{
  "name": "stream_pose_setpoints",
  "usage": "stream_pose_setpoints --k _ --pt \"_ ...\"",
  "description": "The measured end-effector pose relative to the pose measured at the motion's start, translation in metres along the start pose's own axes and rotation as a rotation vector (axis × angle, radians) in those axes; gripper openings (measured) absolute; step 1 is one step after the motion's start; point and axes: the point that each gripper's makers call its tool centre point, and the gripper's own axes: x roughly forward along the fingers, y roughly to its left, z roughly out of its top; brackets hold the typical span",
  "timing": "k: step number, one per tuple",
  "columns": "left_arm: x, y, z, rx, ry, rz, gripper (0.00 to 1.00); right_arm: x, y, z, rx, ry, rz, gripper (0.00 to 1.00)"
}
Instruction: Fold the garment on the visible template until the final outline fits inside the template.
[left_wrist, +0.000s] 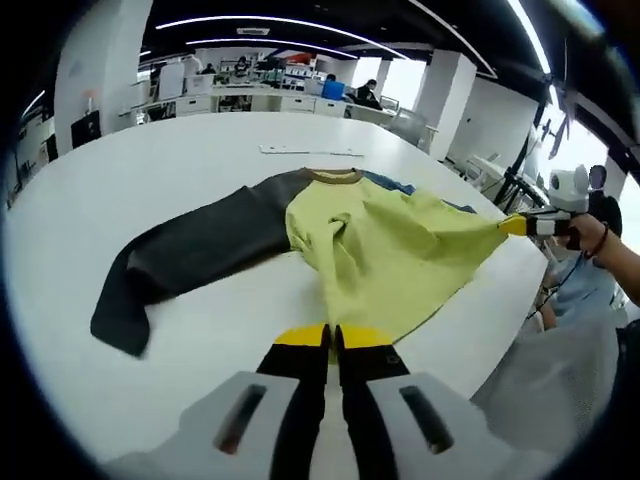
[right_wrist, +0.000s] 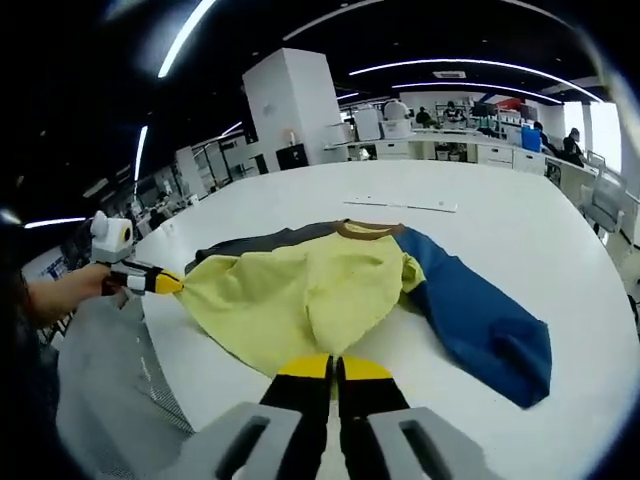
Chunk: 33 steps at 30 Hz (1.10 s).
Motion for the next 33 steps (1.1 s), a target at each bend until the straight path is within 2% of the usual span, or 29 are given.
stream_pose_setpoints --k 4,15,20,25,27,33 --pt "-0.008 -0.004 -0.006 -0.017 0.011 -0.008 0.00 -0.013 0.005 -0.014 0.027 0.011 -0.010 0.00" --pt "-0.020 -0.013 -0.034 -0.087 0.086 -0.011 0.00 -0.035 0.012 -0.046 0.053 0.057 -0.036 0.00" --pt "-0.025 -0.016 -0.052 -0.135 0.149 -0.014 0.00 -0.039 0.010 -0.064 0.086 0.087 -0.065 0.00" --pt "-0.026 -0.012 -0.070 -0.164 0.212 0.014 0.00 -0.043 0.003 -0.094 0.118 0.146 -0.118 0.00" --pt "-0.028 -0.012 -0.080 -0.164 0.257 0.025 0.00 -0.045 0.000 -0.105 0.123 0.170 -0.137 0.00" --pt "-0.025 -0.013 -0.094 -0.145 0.304 0.033 0.00 -0.046 -0.002 -0.118 0.130 0.194 -0.167 0.00"
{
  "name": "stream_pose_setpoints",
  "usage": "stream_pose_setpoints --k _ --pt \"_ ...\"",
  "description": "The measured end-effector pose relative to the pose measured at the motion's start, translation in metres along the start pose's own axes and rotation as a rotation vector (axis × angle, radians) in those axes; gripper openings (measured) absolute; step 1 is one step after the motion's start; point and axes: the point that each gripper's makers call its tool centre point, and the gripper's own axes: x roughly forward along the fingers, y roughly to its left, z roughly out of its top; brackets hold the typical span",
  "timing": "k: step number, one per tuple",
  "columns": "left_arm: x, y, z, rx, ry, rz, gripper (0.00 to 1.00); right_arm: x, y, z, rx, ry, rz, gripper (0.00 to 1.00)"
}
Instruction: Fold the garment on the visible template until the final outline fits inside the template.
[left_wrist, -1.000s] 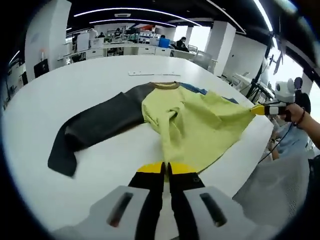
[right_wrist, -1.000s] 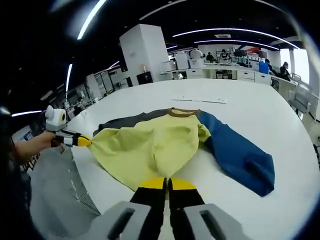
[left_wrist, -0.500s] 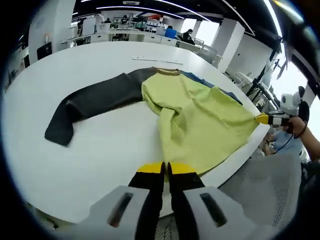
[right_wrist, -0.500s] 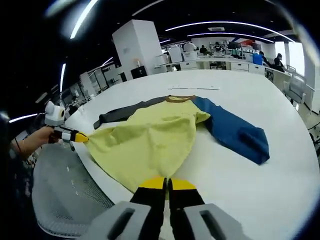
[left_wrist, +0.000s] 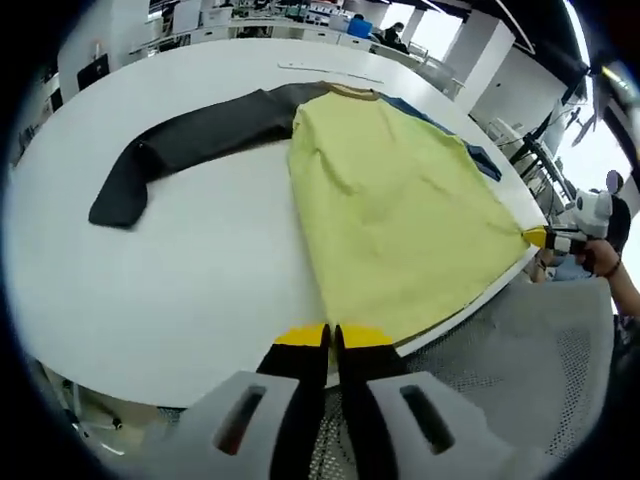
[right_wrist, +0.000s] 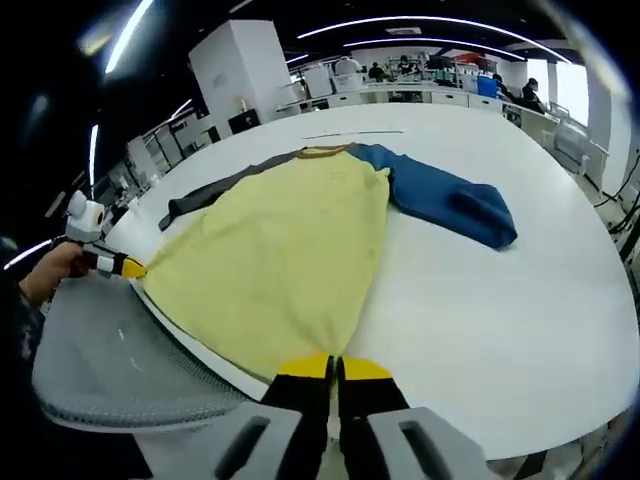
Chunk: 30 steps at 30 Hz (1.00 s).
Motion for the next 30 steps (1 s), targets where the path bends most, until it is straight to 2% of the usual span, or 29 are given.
stream_pose_setpoints --k 7,11,19,25,26,28,30 --pt "0.0021 0.0022 -0.0058 -0.011 0.018 0.018 0.01 0.0016 -0.0006 -0.0032 -0.037 0.022 -0.019 0.00" --pt "0.0017 0.0092 -0.0096 -0.007 0.030 0.052 0.01 0.0015 -0.0012 -0.0035 -0.044 0.025 -0.020 0.00" --pt "0.0005 0.0086 -0.0098 -0.036 0.006 0.050 0.00 0.0011 -0.0007 -0.0049 -0.049 0.040 -0.021 0.00" --pt "0.0005 0.0076 -0.0104 -0.017 0.004 0.048 0.01 0.0025 -0.0001 -0.0086 -0.065 0.059 -0.020 0.00" --pt "0.0002 0.0070 -0.0101 -0.011 0.003 0.045 0.02 0.0027 -0.0010 -0.0082 -0.066 0.056 -0.024 0.00" --pt "-0.0010 0.0058 -0.0079 0.004 -0.011 0.041 0.12 0.0025 -0.0031 -0.0055 -0.056 0.042 -0.032 0.00" --pt "-0.0028 0.0029 -0.0017 0.026 -0.044 0.029 0.22 0.0009 -0.0058 0.0001 -0.049 0.013 -0.043 0.09"
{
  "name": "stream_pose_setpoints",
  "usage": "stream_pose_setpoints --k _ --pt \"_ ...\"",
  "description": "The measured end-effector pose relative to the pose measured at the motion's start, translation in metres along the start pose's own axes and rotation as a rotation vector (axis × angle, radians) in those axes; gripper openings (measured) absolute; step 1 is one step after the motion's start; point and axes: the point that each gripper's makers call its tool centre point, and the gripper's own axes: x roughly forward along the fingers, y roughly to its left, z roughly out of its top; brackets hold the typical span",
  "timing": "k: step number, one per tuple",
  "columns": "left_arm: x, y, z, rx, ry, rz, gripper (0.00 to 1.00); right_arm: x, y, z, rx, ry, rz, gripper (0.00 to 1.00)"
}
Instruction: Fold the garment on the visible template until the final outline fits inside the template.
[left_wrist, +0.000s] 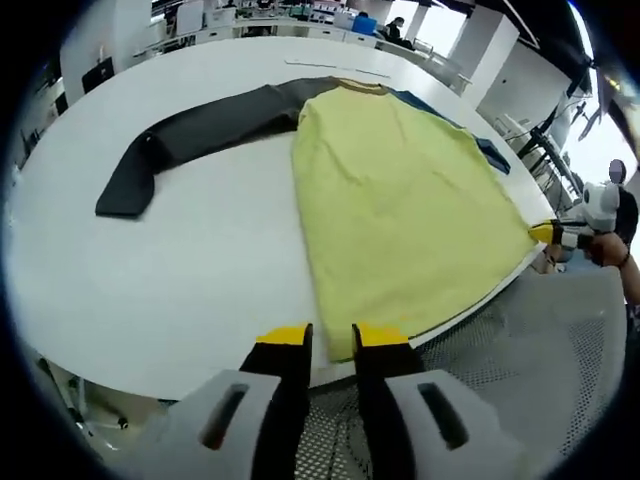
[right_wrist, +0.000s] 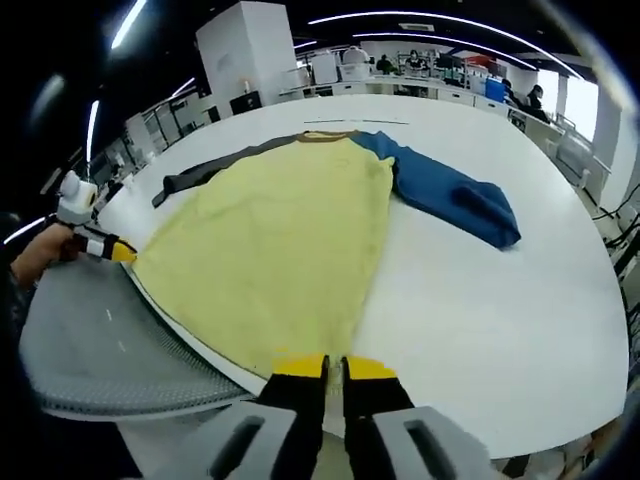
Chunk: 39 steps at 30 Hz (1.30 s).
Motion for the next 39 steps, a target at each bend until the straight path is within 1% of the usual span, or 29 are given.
stream_pose_setpoints --k 2,3,5,6,9,11,14,18,20,23,27,31,35,39 --pt "-0.002 -0.003 0.009 0.015 -0.046 -0.017 0.28 -0.002 -0.002 0.007 0.007 -0.030 -0.003 0.20" --pt "-0.004 -0.004 0.015 0.013 -0.073 -0.016 0.33 -0.004 -0.003 0.012 0.006 -0.050 -0.007 0.24" --pt "-0.006 -0.006 0.022 0.027 -0.107 -0.027 0.41 -0.008 -0.005 0.023 -0.004 -0.083 -0.009 0.30" --pt "-0.007 -0.007 0.027 0.022 -0.134 -0.028 0.45 -0.010 -0.004 0.027 -0.008 -0.094 -0.010 0.32" --pt "-0.012 -0.009 0.038 0.035 -0.187 -0.032 0.54 -0.013 -0.007 0.042 -0.035 -0.129 -0.012 0.40" --pt "-0.014 -0.009 0.044 0.057 -0.216 -0.029 0.59 -0.015 -0.010 0.053 -0.057 -0.146 -0.015 0.44" --pt "-0.018 -0.010 0.052 0.061 -0.256 -0.033 0.65 -0.013 -0.018 0.069 -0.088 -0.166 -0.024 0.48" --pt "-0.020 -0.009 0.059 0.072 -0.294 -0.031 0.74 -0.010 -0.030 0.085 -0.109 -0.182 -0.032 0.49" --pt "-0.021 -0.008 0.063 0.098 -0.313 -0.023 0.77 -0.007 -0.037 0.093 -0.110 -0.188 -0.033 0.49" --pt "-0.022 -0.008 0.066 0.114 -0.327 -0.016 0.82 -0.002 -0.049 0.107 -0.121 -0.198 -0.044 0.47" --pt "-0.022 -0.008 0.070 0.127 -0.342 -0.010 0.87 0.007 -0.063 0.122 -0.121 -0.206 -0.048 0.44" --pt "-0.023 -0.006 0.074 0.138 -0.355 0.003 0.89 0.018 -0.079 0.135 -0.105 -0.215 -0.058 0.40" --pt "-0.024 -0.005 0.078 0.141 -0.369 0.012 0.89 0.031 -0.095 0.141 -0.121 -0.199 -0.077 0.37" --pt "-0.026 -0.002 0.081 0.147 -0.377 0.028 0.88 0.044 -0.114 0.142 -0.140 -0.167 -0.102 0.35"
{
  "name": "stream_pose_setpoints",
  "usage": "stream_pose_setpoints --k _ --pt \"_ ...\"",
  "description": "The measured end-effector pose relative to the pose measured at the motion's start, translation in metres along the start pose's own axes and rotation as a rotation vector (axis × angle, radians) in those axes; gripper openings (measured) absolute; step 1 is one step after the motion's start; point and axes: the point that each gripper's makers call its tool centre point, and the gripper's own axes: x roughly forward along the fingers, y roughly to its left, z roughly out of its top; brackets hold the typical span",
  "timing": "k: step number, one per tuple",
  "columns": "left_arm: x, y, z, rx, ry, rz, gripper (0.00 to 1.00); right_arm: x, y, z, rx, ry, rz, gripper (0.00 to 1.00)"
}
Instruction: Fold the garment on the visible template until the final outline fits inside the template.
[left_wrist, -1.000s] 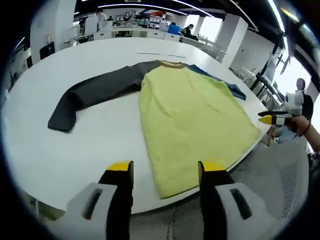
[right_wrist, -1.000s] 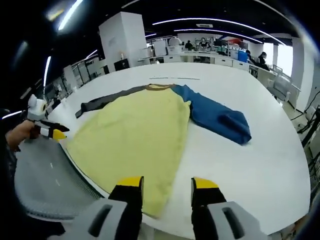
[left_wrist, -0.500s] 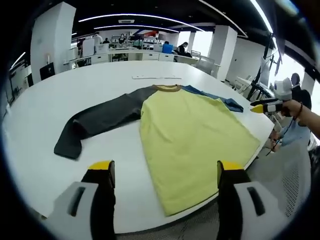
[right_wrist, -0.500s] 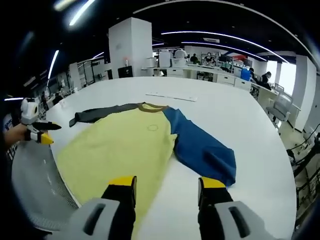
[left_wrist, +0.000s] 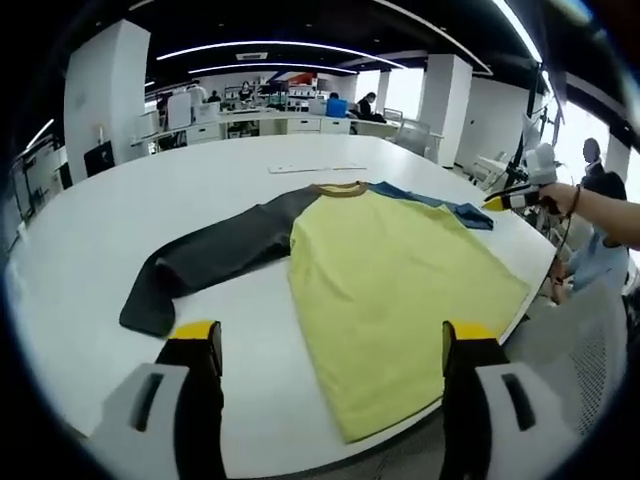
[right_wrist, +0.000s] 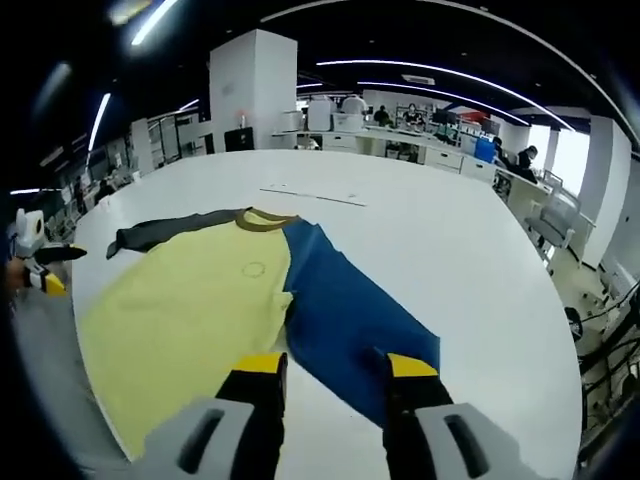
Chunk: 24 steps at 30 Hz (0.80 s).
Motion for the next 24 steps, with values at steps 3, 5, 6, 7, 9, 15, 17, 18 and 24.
stream_pose_setpoints --k 3,5,6,7,9,15,17,18,24 --pt "0.000 0.002 0.000 0.002 0.003 0.008 0.86 0.010 -0.008 -0.004 -0.012 0.022 -0.009 0.32" --pt "0.001 0.002 0.001 0.002 0.004 0.013 0.85 0.015 -0.011 -0.009 -0.025 0.045 -0.019 0.30" --pt "0.001 0.003 0.001 0.001 0.005 0.017 0.85 0.017 -0.012 -0.011 -0.028 0.054 -0.022 0.30" --pt "0.001 0.004 0.001 0.001 0.003 0.020 0.85 0.019 -0.014 -0.013 -0.029 0.061 -0.032 0.29" --pt "0.001 0.004 0.002 0.002 -0.001 0.024 0.84 0.022 -0.016 -0.017 -0.028 0.074 -0.042 0.26" --pt "0.002 0.008 0.003 0.001 0.003 0.036 0.81 0.027 -0.029 -0.028 -0.043 0.116 -0.103 0.14" --pt "0.002 0.008 0.003 0.003 0.003 0.039 0.81 0.026 -0.032 -0.029 -0.044 0.118 -0.112 0.05" --pt "0.003 0.009 0.003 0.004 0.003 0.040 0.80 0.026 -0.035 -0.029 -0.041 0.119 -0.122 0.00" --pt "0.003 0.009 0.004 0.015 0.006 0.041 0.79 0.021 -0.057 -0.023 -0.040 0.101 -0.178 0.00"
